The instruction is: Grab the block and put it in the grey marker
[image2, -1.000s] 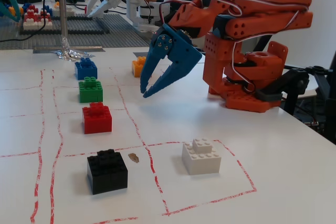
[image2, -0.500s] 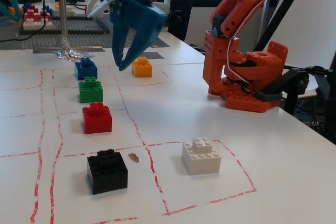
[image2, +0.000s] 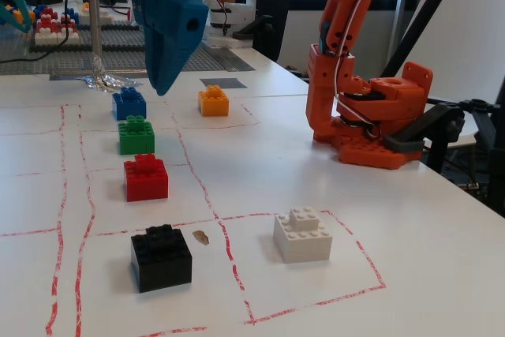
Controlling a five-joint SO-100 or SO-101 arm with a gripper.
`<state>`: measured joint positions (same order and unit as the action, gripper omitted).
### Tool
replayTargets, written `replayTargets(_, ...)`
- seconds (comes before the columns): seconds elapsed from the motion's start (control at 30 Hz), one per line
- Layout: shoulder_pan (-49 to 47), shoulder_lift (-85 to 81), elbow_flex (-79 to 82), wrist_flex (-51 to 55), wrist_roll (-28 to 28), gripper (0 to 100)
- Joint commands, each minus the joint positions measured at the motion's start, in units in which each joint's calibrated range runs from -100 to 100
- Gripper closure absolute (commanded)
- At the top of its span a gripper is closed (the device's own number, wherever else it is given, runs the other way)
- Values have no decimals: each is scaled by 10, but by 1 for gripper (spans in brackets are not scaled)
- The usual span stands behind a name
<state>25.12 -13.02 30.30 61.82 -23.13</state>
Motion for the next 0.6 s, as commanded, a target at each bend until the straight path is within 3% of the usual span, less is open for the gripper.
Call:
replayTargets(0.0, 37, 13, -93, 3, -8, 96)
replayTargets(0.57, 79, 109, -197, 1, -30, 77)
